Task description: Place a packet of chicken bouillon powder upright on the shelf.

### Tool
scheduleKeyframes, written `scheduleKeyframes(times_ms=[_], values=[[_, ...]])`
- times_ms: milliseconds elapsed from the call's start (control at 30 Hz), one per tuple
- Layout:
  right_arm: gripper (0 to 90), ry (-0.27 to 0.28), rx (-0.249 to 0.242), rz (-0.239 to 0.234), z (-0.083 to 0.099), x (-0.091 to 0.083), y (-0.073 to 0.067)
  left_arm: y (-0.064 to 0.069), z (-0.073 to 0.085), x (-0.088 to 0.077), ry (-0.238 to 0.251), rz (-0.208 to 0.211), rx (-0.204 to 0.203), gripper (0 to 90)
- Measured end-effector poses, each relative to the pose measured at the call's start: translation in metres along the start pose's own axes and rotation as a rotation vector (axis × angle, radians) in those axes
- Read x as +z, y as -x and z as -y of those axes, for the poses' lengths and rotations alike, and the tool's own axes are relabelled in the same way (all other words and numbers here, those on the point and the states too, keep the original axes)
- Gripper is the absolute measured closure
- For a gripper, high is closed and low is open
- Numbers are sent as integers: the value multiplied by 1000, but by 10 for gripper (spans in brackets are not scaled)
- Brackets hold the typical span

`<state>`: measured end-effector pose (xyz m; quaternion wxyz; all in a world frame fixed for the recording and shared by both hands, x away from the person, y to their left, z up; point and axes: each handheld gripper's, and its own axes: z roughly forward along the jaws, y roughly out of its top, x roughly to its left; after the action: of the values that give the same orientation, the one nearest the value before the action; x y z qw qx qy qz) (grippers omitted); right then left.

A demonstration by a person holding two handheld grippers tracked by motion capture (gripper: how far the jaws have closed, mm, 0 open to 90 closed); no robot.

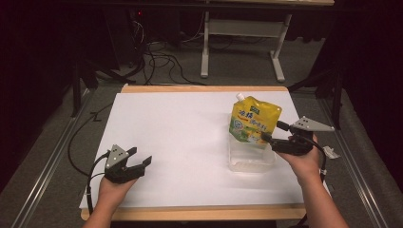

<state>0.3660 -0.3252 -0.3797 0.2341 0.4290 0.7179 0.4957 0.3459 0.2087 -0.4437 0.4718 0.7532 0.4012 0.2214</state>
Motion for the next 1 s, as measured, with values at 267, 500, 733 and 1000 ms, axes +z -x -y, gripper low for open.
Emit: scheduleKeyframes(times_ms=[267,500,733,1000], values=[[163,10,-23,-12,6,-19,-22,3,-2,-1,7,9,5,313],[122,14,-76,-76,5,-14,-58,9,-4,-1,8,24,23,312],[123,-2,-99,-197,2,19,-112,13,-6,-2,20,38,27,312],[139,-18,-138,-280,10,54,-154,17,-6,-2,21,57,30,310]])
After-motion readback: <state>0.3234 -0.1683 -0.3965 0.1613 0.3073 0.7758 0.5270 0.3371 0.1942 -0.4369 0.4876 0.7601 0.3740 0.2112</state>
